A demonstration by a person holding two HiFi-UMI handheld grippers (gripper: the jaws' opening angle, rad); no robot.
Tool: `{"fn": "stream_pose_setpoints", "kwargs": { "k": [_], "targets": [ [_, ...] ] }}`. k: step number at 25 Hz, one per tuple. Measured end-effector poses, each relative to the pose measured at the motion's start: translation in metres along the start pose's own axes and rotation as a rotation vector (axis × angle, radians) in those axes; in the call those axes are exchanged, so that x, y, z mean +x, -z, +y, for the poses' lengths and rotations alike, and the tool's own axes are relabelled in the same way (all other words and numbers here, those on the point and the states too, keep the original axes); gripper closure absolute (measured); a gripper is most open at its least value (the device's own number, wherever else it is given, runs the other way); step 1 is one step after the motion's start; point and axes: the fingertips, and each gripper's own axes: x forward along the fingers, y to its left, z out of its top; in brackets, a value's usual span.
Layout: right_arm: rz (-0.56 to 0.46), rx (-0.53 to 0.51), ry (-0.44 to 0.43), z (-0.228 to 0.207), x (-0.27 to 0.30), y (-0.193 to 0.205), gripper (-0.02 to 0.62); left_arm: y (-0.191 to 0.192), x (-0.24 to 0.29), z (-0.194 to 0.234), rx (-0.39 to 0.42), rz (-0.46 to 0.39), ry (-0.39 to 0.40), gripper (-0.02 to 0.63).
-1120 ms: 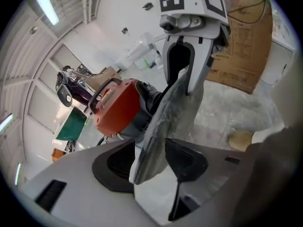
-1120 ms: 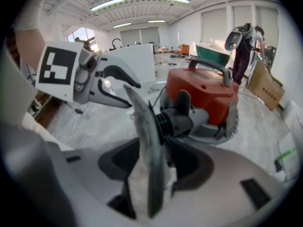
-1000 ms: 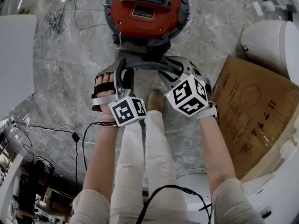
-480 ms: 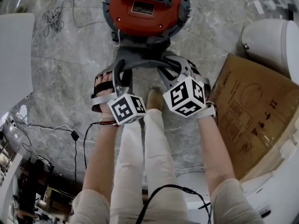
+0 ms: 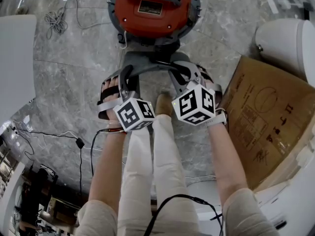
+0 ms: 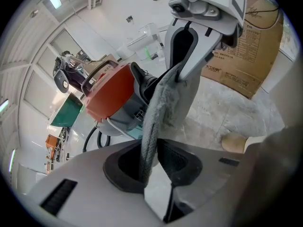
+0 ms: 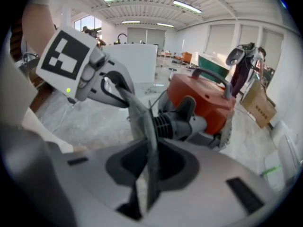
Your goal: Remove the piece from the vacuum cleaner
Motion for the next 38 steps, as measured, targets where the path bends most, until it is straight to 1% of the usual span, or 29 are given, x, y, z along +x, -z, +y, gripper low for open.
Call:
{"fn": "stream_pose_setpoints", "kwargs": {
  "k": [5, 14, 21, 22, 27, 33, 38],
  "targets": [
    [0.003, -0.027, 0.008, 0.004, -0.001, 0.001, 0.546, 0.002, -0.001, -0.001, -0.012, 0.005, 0.006, 0.511],
    [0.033, -0.056, -0.016, 0.012, -0.003, 0.000, 0.557, 0.003, -0.004, 0.000, -0.029, 0.014, 0.018, 0.511],
    [0.027, -0.006, -0.025, 0.015, -0.003, 0.001, 0.558, 0.004, -0.003, -0.002, -0.033, 0.020, 0.027, 0.512],
    [0.029, -0.002, -0.027, 0.015, -0.002, 0.001, 0.558, 0.004, -0.003, -0.003, -0.035, 0.022, 0.028, 0.522],
    [0.047, -0.029, -0.029, 0.019, -0.004, 0.000, 0.558, 0.008, -0.008, -0.008, -0.059, 0.036, 0.039, 0.532],
    [0.039, -0.001, -0.025, 0.019, -0.003, 0.001, 0.558, 0.008, -0.008, -0.013, -0.061, 0.038, 0.046, 0.532],
    [0.049, -0.012, -0.009, 0.019, -0.004, 0.000, 0.558, 0.008, -0.011, -0.013, -0.077, 0.027, 0.040, 0.541]
  ]
}}
